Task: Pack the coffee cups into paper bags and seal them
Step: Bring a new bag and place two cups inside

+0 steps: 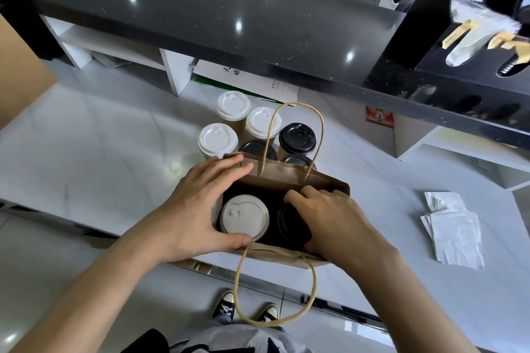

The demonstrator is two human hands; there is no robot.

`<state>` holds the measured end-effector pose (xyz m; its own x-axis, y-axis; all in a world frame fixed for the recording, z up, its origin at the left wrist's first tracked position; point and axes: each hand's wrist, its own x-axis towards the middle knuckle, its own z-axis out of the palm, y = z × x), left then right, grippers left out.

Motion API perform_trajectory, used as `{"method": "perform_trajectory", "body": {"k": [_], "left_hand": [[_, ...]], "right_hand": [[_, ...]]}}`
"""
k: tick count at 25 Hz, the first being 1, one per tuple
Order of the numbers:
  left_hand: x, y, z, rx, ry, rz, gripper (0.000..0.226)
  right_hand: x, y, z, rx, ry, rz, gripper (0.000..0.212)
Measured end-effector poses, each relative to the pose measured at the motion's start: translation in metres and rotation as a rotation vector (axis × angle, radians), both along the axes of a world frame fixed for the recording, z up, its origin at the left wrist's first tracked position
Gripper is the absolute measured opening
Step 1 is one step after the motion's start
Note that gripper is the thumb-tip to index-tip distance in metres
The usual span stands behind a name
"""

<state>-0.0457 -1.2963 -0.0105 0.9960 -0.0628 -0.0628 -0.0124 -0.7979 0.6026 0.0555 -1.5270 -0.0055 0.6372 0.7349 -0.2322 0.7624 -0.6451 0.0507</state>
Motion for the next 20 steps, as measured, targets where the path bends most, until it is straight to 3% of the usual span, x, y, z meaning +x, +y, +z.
{"method": "perform_trajectory", "body": {"k": [10,20], "left_hand": [[-0.002,0.000,-0.001,0.003,-0.014,-0.009,0.109],[-0.004,0.002,-0.002,0.007,-0.043,-0.031,0.109]], "right_hand": [[0.005,0.016,-0.012,-0.076,-0.063,-0.038,0.042],[0.002,0.019,-0.013,-0.147,-0.084,-0.044,0.041]]}}
